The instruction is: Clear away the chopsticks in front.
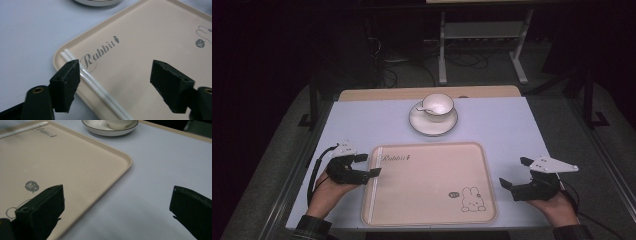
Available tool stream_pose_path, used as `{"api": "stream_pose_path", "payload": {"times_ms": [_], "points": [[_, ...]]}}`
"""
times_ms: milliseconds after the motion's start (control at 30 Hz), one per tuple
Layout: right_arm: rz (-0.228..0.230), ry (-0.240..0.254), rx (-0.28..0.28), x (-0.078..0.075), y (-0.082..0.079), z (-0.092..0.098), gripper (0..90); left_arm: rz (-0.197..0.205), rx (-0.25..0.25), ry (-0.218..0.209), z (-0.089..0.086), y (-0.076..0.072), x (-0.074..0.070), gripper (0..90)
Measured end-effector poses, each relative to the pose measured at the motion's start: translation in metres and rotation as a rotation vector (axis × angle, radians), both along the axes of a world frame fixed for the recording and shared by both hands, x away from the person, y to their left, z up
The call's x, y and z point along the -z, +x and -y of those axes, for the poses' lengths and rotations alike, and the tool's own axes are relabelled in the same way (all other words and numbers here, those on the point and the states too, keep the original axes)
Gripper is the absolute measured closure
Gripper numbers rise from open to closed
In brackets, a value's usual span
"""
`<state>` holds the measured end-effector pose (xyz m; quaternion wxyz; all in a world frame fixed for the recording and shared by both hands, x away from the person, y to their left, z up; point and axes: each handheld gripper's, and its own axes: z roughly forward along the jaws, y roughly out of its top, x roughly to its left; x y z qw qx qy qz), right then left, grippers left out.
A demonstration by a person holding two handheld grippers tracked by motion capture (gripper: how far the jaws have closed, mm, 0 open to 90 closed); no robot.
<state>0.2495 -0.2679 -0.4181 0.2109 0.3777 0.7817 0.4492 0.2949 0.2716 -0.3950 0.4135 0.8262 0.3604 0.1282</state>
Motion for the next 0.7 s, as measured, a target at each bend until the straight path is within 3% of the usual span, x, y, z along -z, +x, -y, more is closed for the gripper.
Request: {"api": "stream_pose_path", "payload": {"times_ms": [233,500,700], "points": [[0.015,0.019,-0.017,-0.003,0.004,-0.002,0.0,0.066,-0.015,-0.023,-0.014,-0.011,-0.002,15.6],[0.031,0.034,-0.032,-0.005,0.005,-0.004,0.0,0.114,-0.042,-0.048,-0.031,-0.021,-0.001,14.2],[0.042,0.041,-0.026,-0.006,0.005,-0.002,0.0,0.116,-0.051,-0.053,-0.038,-0.024,0.0,13.7]]}}
